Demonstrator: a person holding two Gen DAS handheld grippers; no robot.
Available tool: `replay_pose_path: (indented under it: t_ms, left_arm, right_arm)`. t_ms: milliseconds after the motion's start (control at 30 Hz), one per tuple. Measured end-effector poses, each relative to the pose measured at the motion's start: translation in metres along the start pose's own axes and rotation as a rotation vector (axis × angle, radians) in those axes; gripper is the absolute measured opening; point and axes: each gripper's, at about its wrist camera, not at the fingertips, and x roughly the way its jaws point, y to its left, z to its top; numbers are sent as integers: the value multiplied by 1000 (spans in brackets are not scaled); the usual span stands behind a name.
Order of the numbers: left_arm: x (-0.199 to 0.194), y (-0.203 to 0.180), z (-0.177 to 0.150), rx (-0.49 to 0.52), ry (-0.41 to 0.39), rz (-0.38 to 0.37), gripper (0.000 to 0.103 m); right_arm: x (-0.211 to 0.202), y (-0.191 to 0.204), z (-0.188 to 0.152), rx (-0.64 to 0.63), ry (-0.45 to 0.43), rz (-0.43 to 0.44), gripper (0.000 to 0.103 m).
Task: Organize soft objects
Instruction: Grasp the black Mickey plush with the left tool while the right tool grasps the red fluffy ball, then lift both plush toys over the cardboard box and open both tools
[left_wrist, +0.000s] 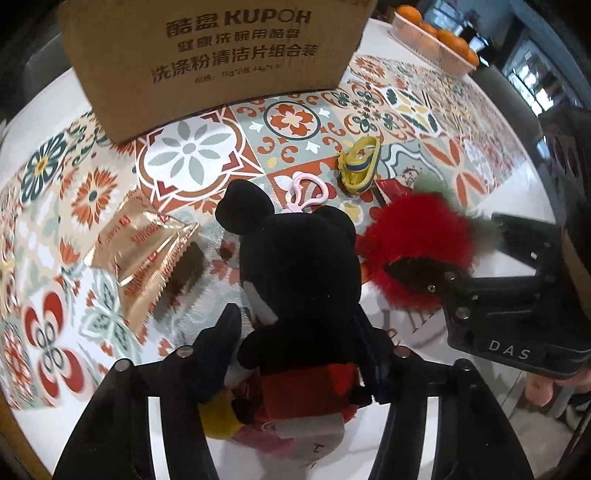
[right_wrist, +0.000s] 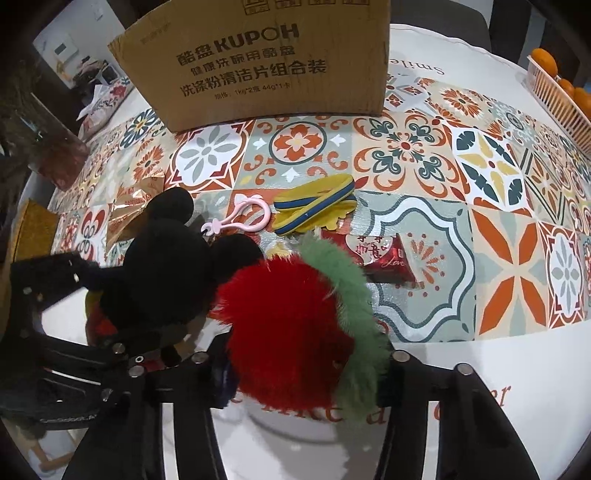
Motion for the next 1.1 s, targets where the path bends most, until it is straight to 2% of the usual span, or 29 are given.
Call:
replay_pose_path:
  t_ms: [100, 233, 600, 800, 1100]
  left_arm:
    - [0, 1, -4, -54, -20, -24, 51]
    - [-3, 1, -9, -113, -48, -20, 48]
    - [-30, -10, -24, -183, -127, -20, 48]
    - [-56, -16, -25, -201, -195, -11, 48]
    - [-96, -24, -20, -172, -305, 46, 48]
  right_arm:
    - [-2, -1, -1, 9, -9, 10, 46]
    - [-4, -2, -3, 23, -20, 29, 45]
    - [-31, -7, -16, 56, -68, 61, 45]
    - [-56, -8, -17, 58, -121, 63, 45]
    - [-92, 3, -11, 44, -208, 74, 45]
